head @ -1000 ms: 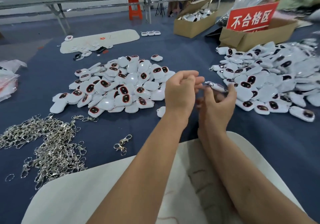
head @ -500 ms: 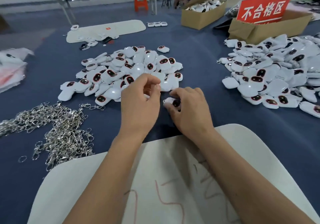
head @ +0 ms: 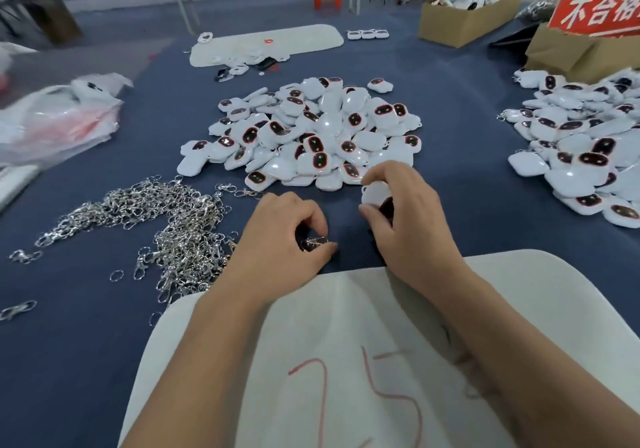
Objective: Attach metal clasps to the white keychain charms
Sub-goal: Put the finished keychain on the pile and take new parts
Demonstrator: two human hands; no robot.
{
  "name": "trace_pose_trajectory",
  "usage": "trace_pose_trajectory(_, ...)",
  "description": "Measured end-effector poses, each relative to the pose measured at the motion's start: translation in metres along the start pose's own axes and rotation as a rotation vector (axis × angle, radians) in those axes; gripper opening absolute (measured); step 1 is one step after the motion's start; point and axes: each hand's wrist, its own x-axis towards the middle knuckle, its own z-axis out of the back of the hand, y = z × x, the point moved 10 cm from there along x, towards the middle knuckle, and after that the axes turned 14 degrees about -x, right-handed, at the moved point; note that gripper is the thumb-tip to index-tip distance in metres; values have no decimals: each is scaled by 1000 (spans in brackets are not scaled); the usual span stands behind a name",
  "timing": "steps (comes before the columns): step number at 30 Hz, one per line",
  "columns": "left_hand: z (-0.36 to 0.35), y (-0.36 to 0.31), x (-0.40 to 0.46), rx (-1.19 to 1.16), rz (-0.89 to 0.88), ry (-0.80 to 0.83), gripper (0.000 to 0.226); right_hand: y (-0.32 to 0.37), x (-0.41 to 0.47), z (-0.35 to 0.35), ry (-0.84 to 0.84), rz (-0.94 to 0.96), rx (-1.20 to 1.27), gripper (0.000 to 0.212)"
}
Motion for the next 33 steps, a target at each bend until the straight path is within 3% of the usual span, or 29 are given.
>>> trace_pose_trajectory(6, -2, 8, 2, -52, 27, -6, 25, 13, -2, -4, 41, 119, 24, 29)
trace_pose_trajectory(14, 20, 11, -10, -273, 14, -257, 17, 12, -4, -6, 67, 136, 26, 19)
trace_pose_trajectory(21, 18, 7, -17, -542, 86, -348, 21, 25, -5, -4, 104, 171, 107, 7)
trace_pose_trajectory(23, 11, 7, -18, -704, 107, -379, 16, 25, -5, -1, 89, 170, 128, 21)
trace_pose_trajectory(28, -2, 8, -10, -952, 134, -345, 16, 24, -2, -6, 137, 187, 168, 39)
trace_pose_trajectory(33, -4, 11, -3, -1005, 127, -313, 12, 27, -2, -22, 264, 192, 196, 17)
